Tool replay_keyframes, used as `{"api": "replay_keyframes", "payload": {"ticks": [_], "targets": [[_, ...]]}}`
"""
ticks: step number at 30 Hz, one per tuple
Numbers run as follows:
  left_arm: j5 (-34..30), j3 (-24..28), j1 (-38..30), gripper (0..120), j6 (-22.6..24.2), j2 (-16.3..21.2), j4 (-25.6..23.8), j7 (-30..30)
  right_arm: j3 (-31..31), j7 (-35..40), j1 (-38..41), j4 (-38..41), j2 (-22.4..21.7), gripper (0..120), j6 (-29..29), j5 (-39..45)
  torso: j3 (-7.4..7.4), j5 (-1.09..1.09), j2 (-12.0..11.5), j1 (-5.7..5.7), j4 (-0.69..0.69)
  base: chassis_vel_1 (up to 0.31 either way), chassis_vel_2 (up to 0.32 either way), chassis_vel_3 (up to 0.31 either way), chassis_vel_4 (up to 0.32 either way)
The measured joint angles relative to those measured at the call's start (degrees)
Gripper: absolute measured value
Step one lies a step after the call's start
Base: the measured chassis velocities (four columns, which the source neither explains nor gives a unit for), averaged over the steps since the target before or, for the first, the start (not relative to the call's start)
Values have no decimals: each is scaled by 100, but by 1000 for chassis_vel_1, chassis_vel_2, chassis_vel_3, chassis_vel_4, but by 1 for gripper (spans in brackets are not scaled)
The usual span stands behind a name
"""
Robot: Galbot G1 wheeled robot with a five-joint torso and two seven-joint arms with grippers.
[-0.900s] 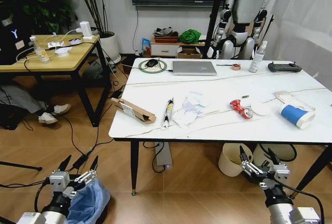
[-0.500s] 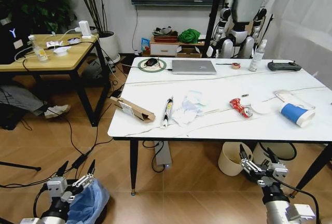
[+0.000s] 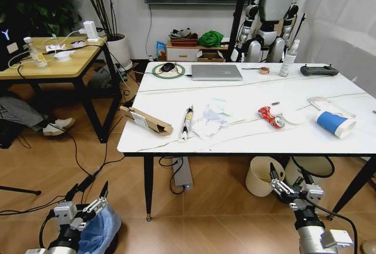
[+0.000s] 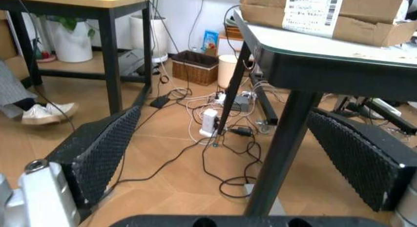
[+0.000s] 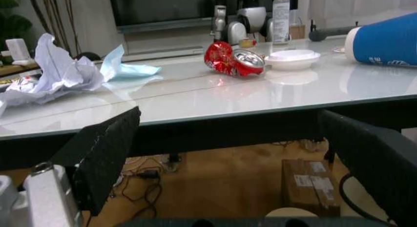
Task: Pick up the trash bin and place the trash from the table into it.
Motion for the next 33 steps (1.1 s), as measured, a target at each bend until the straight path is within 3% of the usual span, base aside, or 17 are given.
{"api": "replay_keyframes", "payload": {"ticks": [33], "targets": [[69,-56,-18,100,-14,-3,319,17,-49,3,62,-56,138,100,97,-115,-483,0,-850,-364,0,0,0,0,0]]}}
